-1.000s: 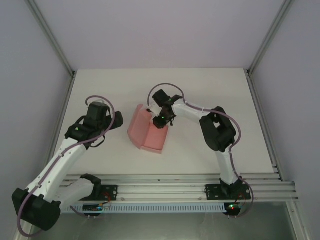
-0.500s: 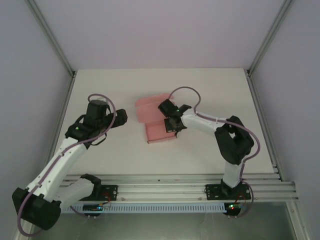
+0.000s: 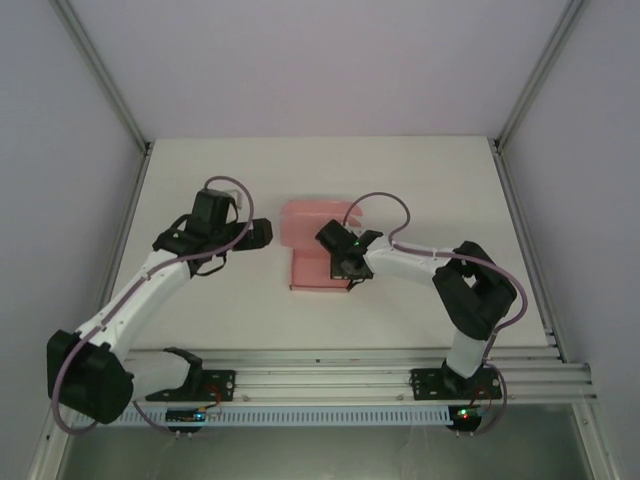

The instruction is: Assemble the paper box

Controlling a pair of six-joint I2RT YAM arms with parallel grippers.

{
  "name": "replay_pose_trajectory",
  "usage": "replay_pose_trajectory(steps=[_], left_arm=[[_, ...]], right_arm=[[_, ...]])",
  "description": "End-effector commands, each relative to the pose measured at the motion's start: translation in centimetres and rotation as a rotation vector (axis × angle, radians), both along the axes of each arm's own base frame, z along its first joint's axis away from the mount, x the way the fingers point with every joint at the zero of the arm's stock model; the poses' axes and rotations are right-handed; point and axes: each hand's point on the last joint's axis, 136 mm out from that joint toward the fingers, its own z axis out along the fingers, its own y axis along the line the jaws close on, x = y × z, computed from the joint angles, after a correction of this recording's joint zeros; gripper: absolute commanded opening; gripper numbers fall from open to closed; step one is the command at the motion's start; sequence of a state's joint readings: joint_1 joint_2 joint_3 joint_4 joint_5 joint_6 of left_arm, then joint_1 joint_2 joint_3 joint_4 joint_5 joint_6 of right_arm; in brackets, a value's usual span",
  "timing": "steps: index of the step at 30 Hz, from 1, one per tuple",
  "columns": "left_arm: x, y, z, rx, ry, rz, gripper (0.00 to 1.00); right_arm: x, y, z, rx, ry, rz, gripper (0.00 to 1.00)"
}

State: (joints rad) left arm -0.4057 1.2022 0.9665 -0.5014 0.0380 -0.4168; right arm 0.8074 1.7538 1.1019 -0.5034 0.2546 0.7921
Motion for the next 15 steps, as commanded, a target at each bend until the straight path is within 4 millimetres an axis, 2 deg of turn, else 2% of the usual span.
replay_pose_trajectory(steps=[1,4,7,11,13,14,15], left_arm=[[1.5,-1.9,1.8,-0.026,-0.052,-0.11,1.0],[2.3,-3.2,1.8,-0.019,-0.04,-0.182,1.0],[3.3,-4.0,1.6,0.024,-0.03,-0.262,1.0],[4.3,-5.4,0.9,0.076,-0.001,-0.41,0.99],[4.6,-6.7,0.6,0.085,0.009,-0.529,1.0],[4.7,-7.2,0.4,0.093,0.02,-0.58,0.99],[4.9,-7.6,0.1,0.102,0.035,-0.623,0.99]], right_arm=[[0.1,-0.2,0.7,0.005,-0.023,0.02,0.12],[0.5,0.0,2.2,0.024,-0.049,0.056,0.29],[1.5,0.5,5.1,0.074,-0.093,0.126,0.41],[3.2,-0.1,9.1,0.07,-0.189,0.288,0.72],[4.0,-0.7,10.4,0.052,-0.213,0.397,0.83],[4.7,-0.5,11.7,0.058,-0.238,0.467,0.86],[5.1,-0.5,12.2,0.057,-0.242,0.53,0.88]])
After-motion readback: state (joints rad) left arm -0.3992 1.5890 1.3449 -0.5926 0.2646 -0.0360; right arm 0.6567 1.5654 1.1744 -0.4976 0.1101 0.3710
